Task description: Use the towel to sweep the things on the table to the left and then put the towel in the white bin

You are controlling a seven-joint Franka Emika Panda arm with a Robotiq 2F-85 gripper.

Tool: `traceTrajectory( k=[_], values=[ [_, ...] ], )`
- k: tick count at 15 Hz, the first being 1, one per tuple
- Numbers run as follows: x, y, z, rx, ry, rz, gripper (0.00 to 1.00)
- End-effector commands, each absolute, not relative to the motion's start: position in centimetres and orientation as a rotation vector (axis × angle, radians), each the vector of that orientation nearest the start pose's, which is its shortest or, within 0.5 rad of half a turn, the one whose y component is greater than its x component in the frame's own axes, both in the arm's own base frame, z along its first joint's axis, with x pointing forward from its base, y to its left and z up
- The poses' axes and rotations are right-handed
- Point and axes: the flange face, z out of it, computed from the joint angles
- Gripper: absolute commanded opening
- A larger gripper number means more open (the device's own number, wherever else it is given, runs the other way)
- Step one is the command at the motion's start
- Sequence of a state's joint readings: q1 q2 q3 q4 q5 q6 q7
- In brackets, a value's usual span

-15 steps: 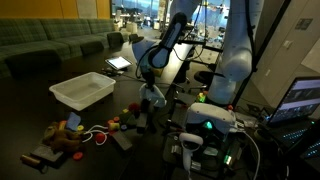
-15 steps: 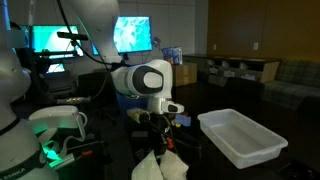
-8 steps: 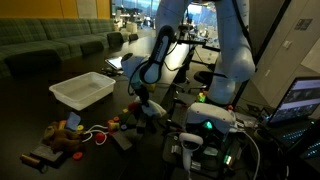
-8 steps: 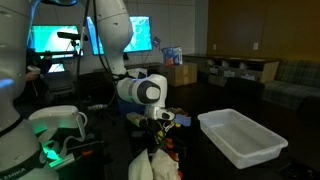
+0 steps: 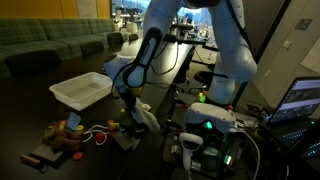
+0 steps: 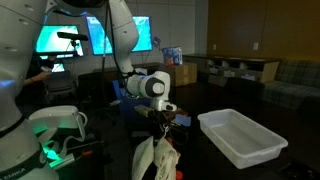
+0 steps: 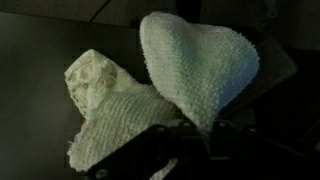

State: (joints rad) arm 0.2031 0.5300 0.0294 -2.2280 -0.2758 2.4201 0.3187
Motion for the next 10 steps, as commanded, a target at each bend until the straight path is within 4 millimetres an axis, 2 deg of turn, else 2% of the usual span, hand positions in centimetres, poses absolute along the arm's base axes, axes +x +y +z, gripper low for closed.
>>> traceTrajectory(
  k=[1, 6, 8, 10],
  values=[
    [51.2, 15.1, 10.2, -3.279, -0.343, 0.498, 0.13],
    [53.7, 21.0, 8.7, -3.211, -0.513, 0.528, 0.14],
    [54.6, 24.0, 7.7, -3.174, -0.594, 0.529, 0.14],
    [55.6, 26.7, 7.6, -3.145, -0.662, 0.499, 0.14]
  ],
)
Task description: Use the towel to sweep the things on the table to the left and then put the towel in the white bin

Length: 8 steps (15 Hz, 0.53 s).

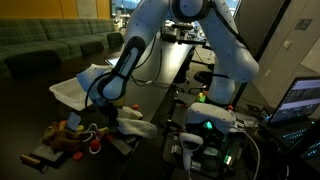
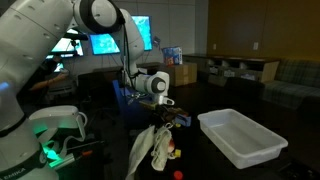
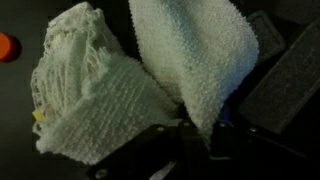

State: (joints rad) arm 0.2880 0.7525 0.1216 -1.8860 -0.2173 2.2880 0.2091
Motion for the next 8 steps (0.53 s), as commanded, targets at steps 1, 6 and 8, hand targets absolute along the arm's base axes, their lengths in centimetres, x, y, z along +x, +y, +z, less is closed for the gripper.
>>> traceTrajectory(
  k=[1, 6, 8],
  values=[
    [56.2, 28.1, 7.5, -3.132, -0.684, 0.475, 0.15],
    [59.3, 33.9, 9.5, -3.115, -0.725, 0.318, 0.14],
    [60.4, 35.5, 11.0, -3.092, -0.711, 0.272, 0.15]
  ],
)
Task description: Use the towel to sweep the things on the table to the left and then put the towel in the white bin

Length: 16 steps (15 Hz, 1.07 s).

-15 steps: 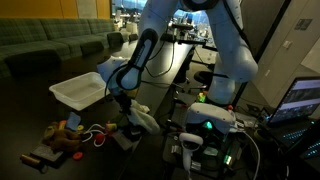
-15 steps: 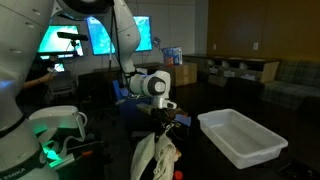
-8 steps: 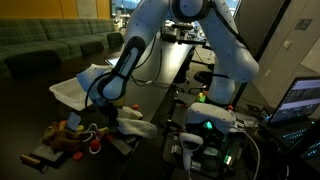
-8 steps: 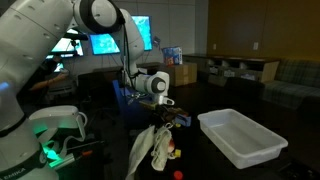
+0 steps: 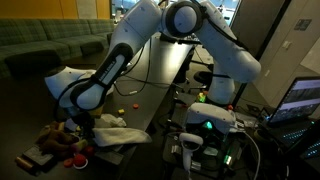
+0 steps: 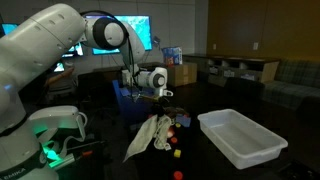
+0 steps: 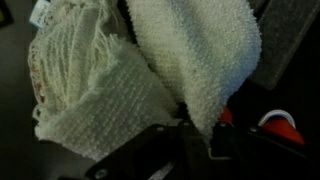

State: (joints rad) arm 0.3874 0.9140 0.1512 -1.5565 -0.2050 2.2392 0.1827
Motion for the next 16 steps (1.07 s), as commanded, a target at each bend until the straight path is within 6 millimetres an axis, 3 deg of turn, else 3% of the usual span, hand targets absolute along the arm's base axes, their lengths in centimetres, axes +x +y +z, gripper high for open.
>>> traceTrajectory(
  k=[1, 5, 8, 12, 16],
  values=[
    [60.9, 36.1, 11.7, -3.076, -0.7, 0.256, 0.14],
    [62.7, 37.9, 16.1, -3.019, -0.643, 0.184, 0.14],
    [63.8, 37.7, 19.3, -2.991, -0.607, 0.128, 0.14],
    [64.7, 34.7, 24.0, -2.946, -0.65, 0.077, 0.14],
    [64.8, 28.6, 29.2, -2.86, -0.716, 0.052, 0.13]
  ],
)
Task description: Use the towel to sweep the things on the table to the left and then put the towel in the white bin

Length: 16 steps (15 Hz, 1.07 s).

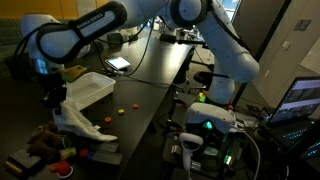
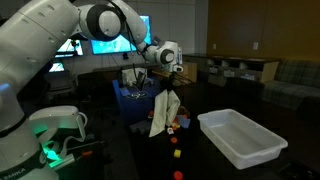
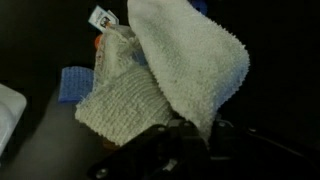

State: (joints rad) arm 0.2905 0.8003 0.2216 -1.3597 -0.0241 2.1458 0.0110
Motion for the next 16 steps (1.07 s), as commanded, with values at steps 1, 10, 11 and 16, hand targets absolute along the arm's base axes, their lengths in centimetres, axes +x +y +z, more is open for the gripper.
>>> traceTrajectory(
  k=[1, 10, 11, 16],
  values=[
    [64.8, 26.8, 30.3, -2.839, -0.718, 0.047, 0.13],
    [60.0, 6.9, 35.1, -2.889, -0.466, 0.017, 0.13],
    [59.1, 4.6, 35.4, -2.903, -0.417, 0.024, 0.13],
    [55.6, -4.7, 34.8, -3.021, -0.18, 0.099, 0.12]
  ],
)
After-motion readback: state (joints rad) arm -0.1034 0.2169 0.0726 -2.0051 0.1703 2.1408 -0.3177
